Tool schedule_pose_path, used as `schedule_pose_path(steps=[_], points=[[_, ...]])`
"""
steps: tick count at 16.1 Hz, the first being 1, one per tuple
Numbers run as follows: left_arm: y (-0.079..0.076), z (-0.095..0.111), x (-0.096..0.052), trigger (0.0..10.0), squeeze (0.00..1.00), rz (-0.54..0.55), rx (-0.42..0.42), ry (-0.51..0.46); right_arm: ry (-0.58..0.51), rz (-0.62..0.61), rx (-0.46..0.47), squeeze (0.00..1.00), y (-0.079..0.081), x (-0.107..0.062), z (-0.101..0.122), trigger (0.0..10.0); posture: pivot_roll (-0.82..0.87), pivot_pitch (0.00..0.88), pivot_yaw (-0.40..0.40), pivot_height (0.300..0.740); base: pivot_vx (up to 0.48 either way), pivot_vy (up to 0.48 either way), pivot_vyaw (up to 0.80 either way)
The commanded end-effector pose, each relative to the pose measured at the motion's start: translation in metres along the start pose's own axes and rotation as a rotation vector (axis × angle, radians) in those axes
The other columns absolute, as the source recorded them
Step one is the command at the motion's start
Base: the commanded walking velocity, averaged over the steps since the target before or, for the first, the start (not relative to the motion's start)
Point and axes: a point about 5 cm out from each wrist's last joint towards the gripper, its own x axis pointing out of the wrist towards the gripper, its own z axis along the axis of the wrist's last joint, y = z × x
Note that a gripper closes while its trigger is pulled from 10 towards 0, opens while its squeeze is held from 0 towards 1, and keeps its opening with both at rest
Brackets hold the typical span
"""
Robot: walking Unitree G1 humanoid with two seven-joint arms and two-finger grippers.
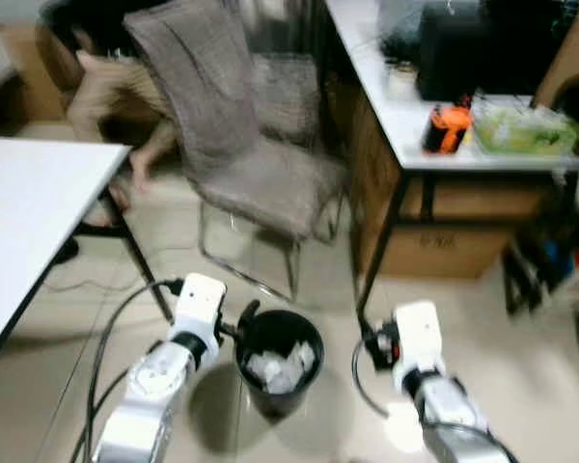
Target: Picking trash to rubbish bin
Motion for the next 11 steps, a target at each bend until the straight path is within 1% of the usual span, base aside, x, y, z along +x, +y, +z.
schedule_pose_path(steps=[1, 2, 3, 4, 6, 11], points=[[-0.0001, -0.0026, -0.0035, 10.0, 0.0, 0.012, 0.002, 0.023, -0.014, -0.003, -0.008, 0.0, -0.0012, 0.0012, 0.0029, 10.0, -0.01, 0.0, 0.013, 0.74, -0.285, 0.0, 0.0], [-0.0005, -0.0022, -0.0053, 10.0, 0.0, 0.01, 0.015, 0.029, -0.014, -0.008, -0.008, 0.0, -0.0023, 0.0018, 0.0027, 10.0, -0.01, 0.0, 0.011, 0.74, -0.289, 0.0, 0.0], [-0.0011, -0.0011, -0.0057, 10.0, 0.0, 0.014, 0.007, 0.025, -0.014, -0.007, -0.011, 0.0, -0.0023, 0.0022, 0.0021, 10.0, -0.01, 0.0, 0.011, 0.74, -0.281, 0.0, 0.0], [-0.0012, 0.0, -0.0064, 10.0, 0.0, 0.015, 0.017, 0.023, -0.019, -0.005, -0.011, 0.0, -0.0012, 0.0036, 0.0036, 10.0, -0.01, 0.0, 0.008, 0.74, -0.285, 0.0, 0.0], [-0.0002, 0.0005, -0.0088, 10.0, 0.0, 0.026, 0.017, 0.027, -0.025, 0.0, -0.015, 0.0, 0.0004, 0.0064, 0.0046, 10.0, 0.0, 0.0, 0.007, 0.74, -0.285, 0.0, 0.0], [0.0013, -0.0001, -0.0117, 10.0, 0.0, 0.042, 0.009, 0.033, -0.024, 0.009, -0.032, 0.0, 0.0002, 0.007, 0.0036, 10.0, 0.0, 0.0, -0.001, 0.74, -0.287, 0.0, 0.0]])
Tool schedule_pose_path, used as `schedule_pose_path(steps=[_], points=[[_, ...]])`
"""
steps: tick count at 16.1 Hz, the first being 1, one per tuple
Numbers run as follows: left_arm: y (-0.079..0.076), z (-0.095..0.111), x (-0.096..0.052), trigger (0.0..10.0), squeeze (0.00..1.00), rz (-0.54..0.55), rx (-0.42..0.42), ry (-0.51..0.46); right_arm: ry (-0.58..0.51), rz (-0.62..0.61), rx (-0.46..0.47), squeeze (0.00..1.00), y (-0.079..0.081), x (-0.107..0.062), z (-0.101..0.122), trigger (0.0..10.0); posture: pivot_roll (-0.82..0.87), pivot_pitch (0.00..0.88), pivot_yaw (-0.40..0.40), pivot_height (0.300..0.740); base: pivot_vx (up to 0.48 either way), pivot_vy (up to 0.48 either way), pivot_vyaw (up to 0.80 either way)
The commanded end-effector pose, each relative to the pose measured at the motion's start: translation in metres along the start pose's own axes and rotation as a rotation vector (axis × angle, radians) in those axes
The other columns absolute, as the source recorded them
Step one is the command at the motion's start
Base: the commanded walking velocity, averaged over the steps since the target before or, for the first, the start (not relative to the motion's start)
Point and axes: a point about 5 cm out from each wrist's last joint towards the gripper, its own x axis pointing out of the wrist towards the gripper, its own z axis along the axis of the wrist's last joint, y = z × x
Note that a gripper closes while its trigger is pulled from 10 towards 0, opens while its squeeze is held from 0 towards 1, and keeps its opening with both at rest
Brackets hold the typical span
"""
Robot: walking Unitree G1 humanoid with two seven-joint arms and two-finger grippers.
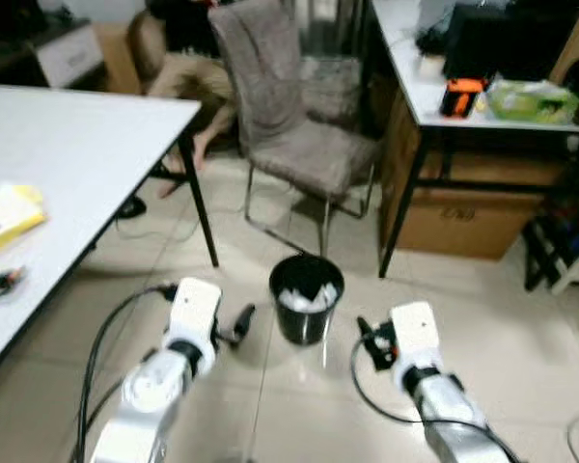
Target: Picking trash to rubbish bin
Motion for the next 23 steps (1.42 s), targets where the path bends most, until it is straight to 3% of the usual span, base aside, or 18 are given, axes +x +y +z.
schedule_pose_path(steps=[1, 10, 12, 14, 15, 16, 18, 23], points=[[0.004, 0.006, 0.0, 10.0, 0.0, 0.015, 0.018, -0.012, -0.014, -0.002, -0.004, 0.0, 0.0, 0.001, 0.003, 10.0, 0.0, 0.0, -0.001, 0.74, -0.285, 0.0, 0.0], [0.007, 0.004, -0.003, 10.0, 0.0, 0.039, 0.014, -0.015, -0.023, 0.003, 0.002, 0.0, 0.001, 0.001, 0.003, 10.0, 0.0, 0.0, -0.005, 0.74, -0.285, 0.0, 0.0], [0.017, 0.015, -0.005, 10.0, 0.0, 0.143, 0.032, -0.111, -0.055, 0.006, -0.001, 0.0, 0.002, 0.003, 0.012, 10.0, 0.0, 0.0, -0.007, 0.74, 0.0, 0.0, 0.0], [0.025, 0.03, -0.009, 10.0, 0.0, 0.242, 0.052, -0.214, -0.113, 0.017, -0.08, 0.0, 0.002, 0.007, 0.026, 10.0, 0.01, 0.0, -0.011, 0.74, 0.0, 0.0, 0.0], [0.026, 0.033, -0.01, 10.0, 0.0, 0.254, 0.058, -0.229, -0.124, 0.023, -0.081, 0.0, 0.002, 0.008, 0.03, 10.0, 0.02, 0.0, -0.013, 0.74, 0.0, 0.0, 0.0], [0.027, 0.04, -0.012, 10.0, 0.0, 0.253, 0.108, -0.255, -0.192, 0.058, -0.094, 0.0, 0.006, 0.009, 0.049, 10.0, 0.02, 0.0, -0.019, 0.74, 0.0, 0.0, 0.8], [0.028, 0.047, -0.013, 10.0, 0.0, 0.263, 0.112, -0.289, -0.249, 0.081, -0.098, 0.0, 0.009, 0.01, 0.065, 10.0, 0.02, 0.0, -0.023, 0.74, 0.0, 0.0, 0.8], [0.032, 0.068, -0.012, 10.0, 0.0, 0.281, 0.116, -0.35, -0.272, 0.077, -0.101, 0.0, 0.007, 0.016, 0.074, 10.0, 0.03, 0.0, -0.038, 0.74, 0.171, 0.0, 0.8]])
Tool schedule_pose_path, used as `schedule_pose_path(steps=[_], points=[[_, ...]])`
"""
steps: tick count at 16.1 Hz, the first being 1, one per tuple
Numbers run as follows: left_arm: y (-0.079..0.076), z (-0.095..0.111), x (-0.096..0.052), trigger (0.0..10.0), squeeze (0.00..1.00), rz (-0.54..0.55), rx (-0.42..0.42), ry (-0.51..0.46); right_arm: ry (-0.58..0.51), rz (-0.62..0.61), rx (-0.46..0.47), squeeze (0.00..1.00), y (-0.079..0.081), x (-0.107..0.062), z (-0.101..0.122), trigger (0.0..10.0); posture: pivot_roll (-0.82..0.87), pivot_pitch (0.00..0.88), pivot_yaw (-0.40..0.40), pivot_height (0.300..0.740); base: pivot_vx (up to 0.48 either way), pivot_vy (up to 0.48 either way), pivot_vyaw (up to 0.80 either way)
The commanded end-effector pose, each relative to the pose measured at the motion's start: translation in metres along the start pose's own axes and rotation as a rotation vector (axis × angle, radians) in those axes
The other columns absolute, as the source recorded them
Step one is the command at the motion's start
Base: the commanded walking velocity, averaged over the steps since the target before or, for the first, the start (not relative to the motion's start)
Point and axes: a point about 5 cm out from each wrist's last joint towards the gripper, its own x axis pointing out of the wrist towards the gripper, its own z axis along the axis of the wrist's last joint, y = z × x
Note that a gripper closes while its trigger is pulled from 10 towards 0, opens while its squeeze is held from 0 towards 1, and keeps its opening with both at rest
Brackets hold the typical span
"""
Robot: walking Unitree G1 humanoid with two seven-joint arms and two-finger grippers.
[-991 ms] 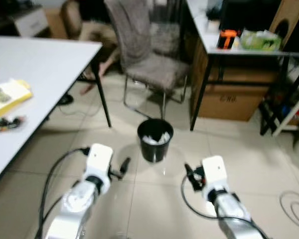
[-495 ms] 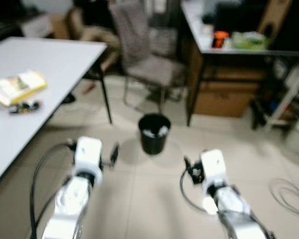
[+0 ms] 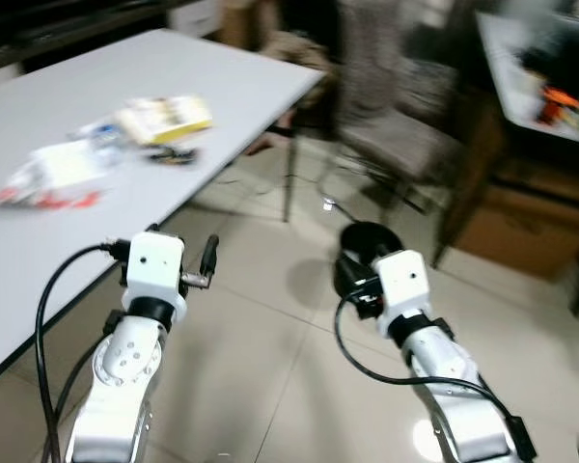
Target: Picking trash to rubbish bin
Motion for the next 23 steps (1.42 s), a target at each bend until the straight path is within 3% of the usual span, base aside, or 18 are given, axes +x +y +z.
schedule_pose_path(steps=[1, 4, 10, 23], points=[[-0.001, 0.004, 0.002, 10.0, 0.0, -0.006, 0.007, -0.008, 0.023, -0.015, -0.005, 0.0, -0.007, -0.002, -0.003, 10.0, 0.04, 0.0, -0.04, 0.74, 0.3, 0.0, 0.8], [0.002, 0.004, 0.003, 10.0, 0.0, -0.008, 0.012, -0.004, 0.044, -0.017, -0.02, 0.0, -0.006, -0.002, -0.008, 10.0, 0.04, 0.0, -0.039, 0.74, 0.296, 0.0, 0.8], [0.012, 0.001, 0.004, 10.0, 0.0, 0.024, 0.011, 0.023, 0.06, 0.043, -0.005, 0.0, 0.001, -0.002, -0.011, 10.0, 0.05, 0.0, -0.037, 0.74, 0.311, 0.0, 0.0], [0.023, -0.003, -0.003, 10.0, 0.0, 0.044, 0.025, 0.055, 0.024, 0.173, 0.022, 0.0, 0.025, 0.001, -0.007, 10.0, 0.09, 0.0, -0.053, 0.74, 0.315, 0.0, 0.8]])
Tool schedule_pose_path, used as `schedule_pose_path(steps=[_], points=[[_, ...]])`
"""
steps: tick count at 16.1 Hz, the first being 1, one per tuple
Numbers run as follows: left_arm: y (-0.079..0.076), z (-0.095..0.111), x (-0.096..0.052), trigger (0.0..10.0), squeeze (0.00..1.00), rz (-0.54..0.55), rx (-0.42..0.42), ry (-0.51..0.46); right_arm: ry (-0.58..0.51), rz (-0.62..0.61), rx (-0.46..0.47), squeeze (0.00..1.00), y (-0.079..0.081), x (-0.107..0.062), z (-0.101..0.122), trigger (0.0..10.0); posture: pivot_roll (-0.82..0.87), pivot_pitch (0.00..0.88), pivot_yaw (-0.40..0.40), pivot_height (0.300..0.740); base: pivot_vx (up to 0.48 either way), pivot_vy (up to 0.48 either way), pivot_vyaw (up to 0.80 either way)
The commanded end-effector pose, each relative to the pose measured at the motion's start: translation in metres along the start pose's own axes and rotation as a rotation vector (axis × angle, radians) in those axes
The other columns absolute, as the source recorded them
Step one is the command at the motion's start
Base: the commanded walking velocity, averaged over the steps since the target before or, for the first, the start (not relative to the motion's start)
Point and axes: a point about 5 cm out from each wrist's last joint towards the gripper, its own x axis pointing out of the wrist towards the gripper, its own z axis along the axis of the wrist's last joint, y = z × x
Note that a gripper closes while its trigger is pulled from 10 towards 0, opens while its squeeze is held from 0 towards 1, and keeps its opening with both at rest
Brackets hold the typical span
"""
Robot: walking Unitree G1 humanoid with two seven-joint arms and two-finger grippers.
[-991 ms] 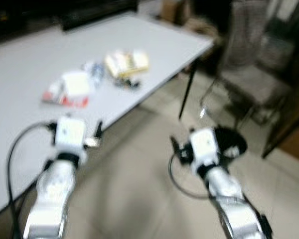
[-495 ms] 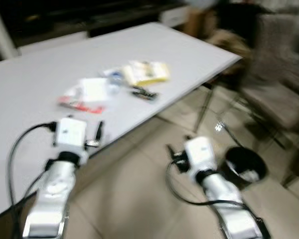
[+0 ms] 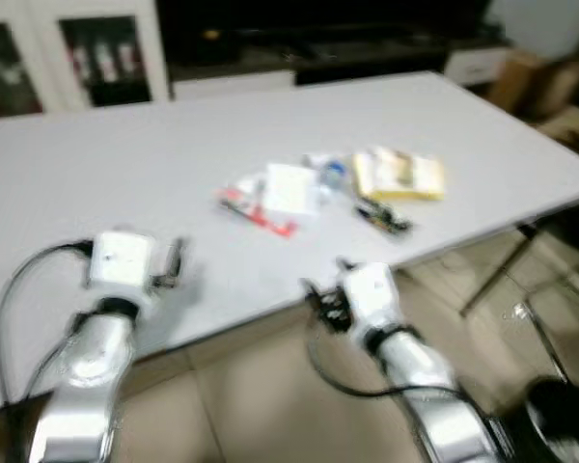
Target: Picking trash to rubbish bin
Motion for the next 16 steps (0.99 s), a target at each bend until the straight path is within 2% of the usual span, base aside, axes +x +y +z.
schedule_pose_path(steps=[1, 3, 5, 8, 10, 14, 15, 16], points=[[-0.009, 0.004, -0.001, 10.0, 0.0, -0.029, -0.009, -0.014, 0.014, -0.018, 0.001, 0.0, -0.009, -0.005, -0.004, 10.0, 0.1, 0.0, -0.053, 0.74, 0.315, 0.0, 0.8], [-0.009, 0.003, -0.003, 10.0, 0.0, -0.034, -0.005, -0.007, -0.011, 0.005, 0.006, 0.0, -0.006, -0.001, 0.0, 10.0, 0.1, 0.0, -0.048, 0.74, 0.317, 0.0, 0.8], [-0.012, 0.004, -0.002, 10.0, 0.0, -0.058, -0.001, -0.016, -0.054, -0.052, 0.045, 0.0, -0.012, 0.0, 0.007, 10.0, 0.1, 0.0, -0.042, 0.74, 0.313, 0.0, 0.0], [-0.018, 0.006, 0.002, 10.0, 0.0, -0.105, -0.012, -0.023, -0.088, -0.222, 0.003, 0.0, -0.037, -0.005, 0.014, 10.0, 0.08, 0.0, -0.02, 0.74, 0.314, 0.0, 0.0], [-0.023, 0.006, 0.004, 10.0, 0.0, -0.131, -0.014, -0.026, -0.071, -0.298, 0.017, 0.0, -0.051, -0.013, 0.014, 10.0, 0.06, 0.0, -0.01, 0.74, 0.315, 0.0, -0.8], [-0.027, 0.006, 0.006, 10.0, 0.0, -0.153, -0.017, -0.028, -0.055, -0.332, 0.036, 0.0, -0.053, -0.018, 0.015, 10.0, 0.04, 0.0, -0.006, 0.74, 0.313, 0.0, -0.8], [-0.029, 0.006, 0.007, 10.0, 0.0, -0.165, -0.014, -0.031, -0.012, -0.323, 0.018, 0.0, -0.052, -0.017, 0.011, 10.0, 0.04, 0.0, -0.007, 0.74, 0.315, 0.0, -0.45], [-0.03, 0.006, 0.008, 10.0, 0.0, -0.171, -0.011, -0.032, 0.02, -0.297, 0.038, 0.0, -0.049, -0.017, 0.007, 10.0, 0.04, 0.0, -0.008, 0.74, 0.311, 0.0, 0.0]])
